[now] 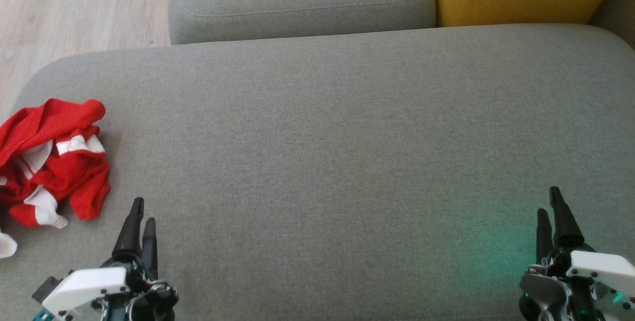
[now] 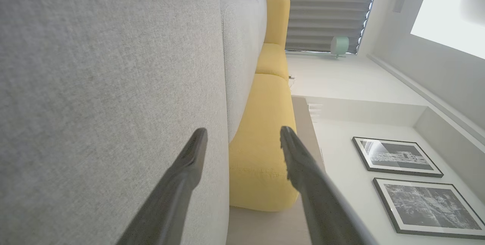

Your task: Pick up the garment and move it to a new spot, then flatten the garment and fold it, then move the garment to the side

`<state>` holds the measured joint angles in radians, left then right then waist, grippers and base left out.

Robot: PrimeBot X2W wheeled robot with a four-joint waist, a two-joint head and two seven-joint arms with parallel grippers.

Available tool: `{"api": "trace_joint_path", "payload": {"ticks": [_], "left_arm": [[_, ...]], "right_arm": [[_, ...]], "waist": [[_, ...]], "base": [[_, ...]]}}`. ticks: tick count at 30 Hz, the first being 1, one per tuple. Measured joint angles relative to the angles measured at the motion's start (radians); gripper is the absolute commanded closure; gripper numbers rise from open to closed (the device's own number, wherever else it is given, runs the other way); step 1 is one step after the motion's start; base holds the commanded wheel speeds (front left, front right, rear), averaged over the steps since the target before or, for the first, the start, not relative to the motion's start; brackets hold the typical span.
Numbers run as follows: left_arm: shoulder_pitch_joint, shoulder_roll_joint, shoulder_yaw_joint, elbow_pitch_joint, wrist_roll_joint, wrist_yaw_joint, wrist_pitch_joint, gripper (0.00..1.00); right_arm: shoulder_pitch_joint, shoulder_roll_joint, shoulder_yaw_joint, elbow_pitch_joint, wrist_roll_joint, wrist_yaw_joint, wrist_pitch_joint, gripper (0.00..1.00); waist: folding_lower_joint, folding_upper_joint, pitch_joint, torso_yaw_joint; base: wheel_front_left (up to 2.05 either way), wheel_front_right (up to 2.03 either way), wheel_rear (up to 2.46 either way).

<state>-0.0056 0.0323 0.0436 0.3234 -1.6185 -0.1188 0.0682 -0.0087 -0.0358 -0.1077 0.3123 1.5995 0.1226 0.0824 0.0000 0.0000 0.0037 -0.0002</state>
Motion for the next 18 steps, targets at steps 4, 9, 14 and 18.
{"api": "trace_joint_path", "payload": {"ticks": [4, 9, 14, 18], "left_arm": [[-0.001, 0.001, -0.011, -0.004, 0.026, 0.0, -0.01, 0.0], [-0.014, 0.004, -0.024, -0.025, 0.082, 0.0, -0.027, 0.0], [-0.027, 0.003, -0.021, -0.058, 0.177, 0.0, -0.043, 0.0], [-0.028, 0.003, -0.02, -0.076, 0.23, 0.0, -0.05, 0.0]], "right_arm": [[-0.002, -0.005, 0.007, -0.009, -0.02, 0.0, -0.017, 0.0], [-0.003, -0.016, 0.017, -0.02, -0.081, 0.0, -0.036, 0.0], [-0.005, -0.024, 0.021, -0.047, -0.166, 0.0, -0.049, 0.0], [-0.008, -0.025, 0.023, -0.063, -0.217, 0.0, -0.057, 0.0]], "waist": [[0.0, 0.0, 0.0, 0.0], [0.0, 0.0, -0.001, -0.001], [0.0, 0.0, -0.001, -0.002], [0.0, 0.0, -0.001, -0.004]], "base": [[0.0, 0.0, 0.0], [0.0, 0.0, 0.0], [0.0, 0.0, 0.0], [0.0, 0.0, 0.0]]}}
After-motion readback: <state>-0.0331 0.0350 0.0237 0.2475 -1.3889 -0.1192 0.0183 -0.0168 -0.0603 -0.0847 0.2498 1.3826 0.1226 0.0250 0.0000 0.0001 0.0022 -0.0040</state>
